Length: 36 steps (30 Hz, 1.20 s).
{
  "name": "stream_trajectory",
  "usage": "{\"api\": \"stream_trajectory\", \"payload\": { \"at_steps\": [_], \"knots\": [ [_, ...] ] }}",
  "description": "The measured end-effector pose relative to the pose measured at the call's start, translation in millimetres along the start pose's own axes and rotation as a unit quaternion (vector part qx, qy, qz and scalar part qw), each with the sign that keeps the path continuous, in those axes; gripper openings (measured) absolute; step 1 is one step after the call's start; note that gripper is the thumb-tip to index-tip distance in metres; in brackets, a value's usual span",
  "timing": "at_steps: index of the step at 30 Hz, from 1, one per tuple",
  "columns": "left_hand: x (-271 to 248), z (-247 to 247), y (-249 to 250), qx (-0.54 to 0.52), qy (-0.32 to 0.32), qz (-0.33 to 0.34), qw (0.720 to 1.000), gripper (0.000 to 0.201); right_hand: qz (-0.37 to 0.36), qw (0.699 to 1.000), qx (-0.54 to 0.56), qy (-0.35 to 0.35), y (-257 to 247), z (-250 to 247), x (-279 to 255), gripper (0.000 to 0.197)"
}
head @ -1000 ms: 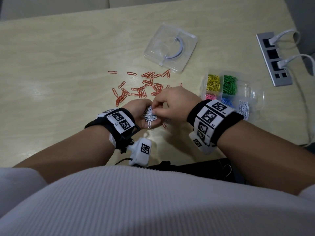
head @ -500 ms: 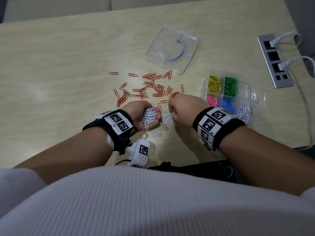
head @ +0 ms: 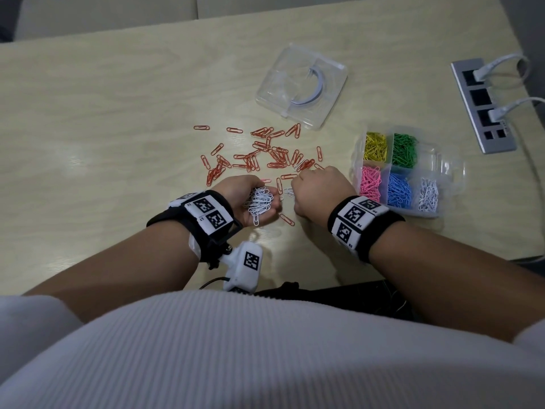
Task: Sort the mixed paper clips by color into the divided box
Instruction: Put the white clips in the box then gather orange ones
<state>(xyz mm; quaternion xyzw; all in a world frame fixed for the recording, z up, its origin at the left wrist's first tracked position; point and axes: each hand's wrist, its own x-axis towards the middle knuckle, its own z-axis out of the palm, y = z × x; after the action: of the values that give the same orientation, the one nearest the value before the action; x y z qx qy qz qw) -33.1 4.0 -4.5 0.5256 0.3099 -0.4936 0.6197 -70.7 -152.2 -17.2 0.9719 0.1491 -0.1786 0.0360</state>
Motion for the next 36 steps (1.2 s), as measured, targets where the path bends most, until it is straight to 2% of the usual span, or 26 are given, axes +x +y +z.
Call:
{"api": "stream_trajectory", "payload": {
  "at_steps": [3, 5, 8, 11, 13, 15, 17, 18, 21, 23, 26, 31, 36],
  "knots": [
    [2.8, -1.0, -1.4, 0.007, 0.005, -0.003, 1.000, 0.033, 0.012, 0.994, 0.098, 0.046, 0.9, -10.3, -2.4, 0.026],
    [3.0, 2.1, -1.4, 0.005, 0.008, -0.006, 1.000, 0.025, -0.016, 0.980, 0.188, 0.068, -3.9, -18.9, -4.5, 0.020],
    [2.0, 9.2, -0.2, 0.002, -0.018, -0.009, 1.000, 0.022, -0.027, 0.974, 0.219, 0.054, -5.8, -27.7, -3.0, 0.022],
    [5.1, 9.6, 0.3, -0.005, -0.029, -0.008, 1.000, 0.028, 0.081, 0.966, 0.236, 0.062, 8.6, -37.1, -3.1, 0.022],
    [7.7, 7.1, -0.1, -0.010, -0.024, -0.009, 1.000, 0.027, 0.133, 0.979, 0.153, -0.010, 16.9, -42.9, -7.6, 0.020],
    [8.4, 5.0, -0.6, -0.015, -0.018, -0.012, 1.000, 0.026, 0.150, 0.980, 0.087, -0.101, 16.2, -42.6, -13.5, 0.016],
    [7.8, 3.6, -0.8, -0.022, -0.019, -0.013, 0.999, 0.026, 0.171, 0.969, 0.102, -0.146, 11.2, -35.7, -16.8, 0.020],
    [7.3, 3.1, -0.9, -0.024, -0.021, -0.013, 0.999, 0.027, 0.189, 0.963, 0.127, -0.146, 8.8, -29.6, -16.7, 0.027],
    [4.7, 2.4, -1.3, -0.026, -0.024, -0.010, 0.999, 0.028, 0.237, 0.945, 0.211, -0.083, 0.4, -11.1, -13.7, 0.045],
    [3.1, 2.8, -1.7, -0.027, -0.022, -0.007, 0.999, 0.029, 0.227, 0.948, 0.220, -0.043, -3.6, -4.2, -12.3, 0.036],
    [1.5, 3.7, -1.4, -0.027, -0.021, -0.003, 0.999, 0.028, 0.191, 0.962, 0.195, -0.022, -3.7, 1.6, -10.7, 0.023],
    [0.1, 5.3, -0.4, -0.020, -0.017, 0.002, 1.000, 0.032, 0.177, 0.964, 0.192, -0.048, 0.3, -4.9, -8.4, 0.026],
    [0.2, 7.1, -1.3, -0.012, -0.009, 0.001, 1.000, 0.033, 0.182, 0.959, 0.211, -0.053, 4.7, -10.5, -11.0, 0.016]
  ]
}}
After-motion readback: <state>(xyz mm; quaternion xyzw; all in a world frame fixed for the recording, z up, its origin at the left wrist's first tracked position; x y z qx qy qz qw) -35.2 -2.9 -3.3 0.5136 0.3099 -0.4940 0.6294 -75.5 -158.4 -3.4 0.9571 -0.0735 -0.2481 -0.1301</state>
